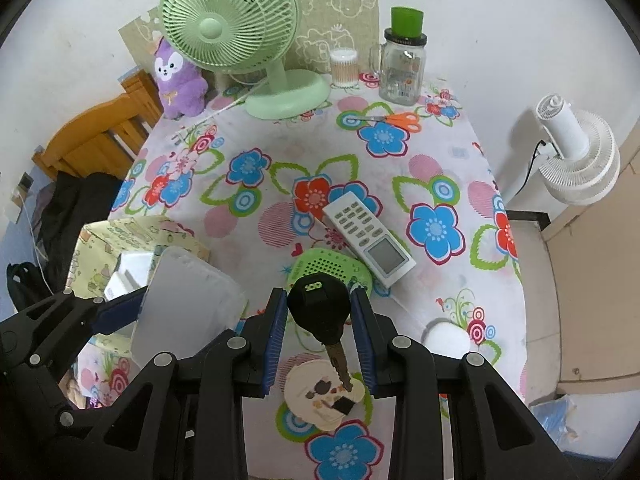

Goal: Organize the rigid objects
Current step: 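Lift the power bank and black key and carry both toward the fabric box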

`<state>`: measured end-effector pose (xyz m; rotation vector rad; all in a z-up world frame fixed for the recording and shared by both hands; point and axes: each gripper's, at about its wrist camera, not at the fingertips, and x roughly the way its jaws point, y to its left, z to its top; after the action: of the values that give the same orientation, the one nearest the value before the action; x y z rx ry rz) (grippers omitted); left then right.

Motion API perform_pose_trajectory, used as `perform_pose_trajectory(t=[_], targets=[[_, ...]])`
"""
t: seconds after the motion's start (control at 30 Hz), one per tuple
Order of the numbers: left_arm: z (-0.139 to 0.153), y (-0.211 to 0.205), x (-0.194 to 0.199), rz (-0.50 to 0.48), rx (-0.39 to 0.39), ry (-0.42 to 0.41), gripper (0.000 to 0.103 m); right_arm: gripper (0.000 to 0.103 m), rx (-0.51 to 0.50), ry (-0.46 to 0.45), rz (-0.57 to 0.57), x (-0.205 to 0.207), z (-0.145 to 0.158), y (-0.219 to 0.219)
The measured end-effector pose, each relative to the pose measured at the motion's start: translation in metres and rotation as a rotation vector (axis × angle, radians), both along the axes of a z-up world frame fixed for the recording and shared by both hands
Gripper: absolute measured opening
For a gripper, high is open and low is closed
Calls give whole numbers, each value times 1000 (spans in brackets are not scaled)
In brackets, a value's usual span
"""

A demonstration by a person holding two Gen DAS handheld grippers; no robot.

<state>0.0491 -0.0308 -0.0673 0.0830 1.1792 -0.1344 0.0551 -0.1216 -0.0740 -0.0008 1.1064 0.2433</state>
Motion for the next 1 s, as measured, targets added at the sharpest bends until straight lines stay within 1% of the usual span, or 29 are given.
perform_pose_trajectory(t=[0.47,0.77,1.0], targets=[[16,24,-12,-35,-9,-38,62,36,-12,-28,-34,-17,19,26],[18,41,-18,-52,-1,-48,62,36,-12,-31,-51,-25,21,43],[16,62,-26,-53,14,-52,62,36,9,-32,-54,-32,17,63]])
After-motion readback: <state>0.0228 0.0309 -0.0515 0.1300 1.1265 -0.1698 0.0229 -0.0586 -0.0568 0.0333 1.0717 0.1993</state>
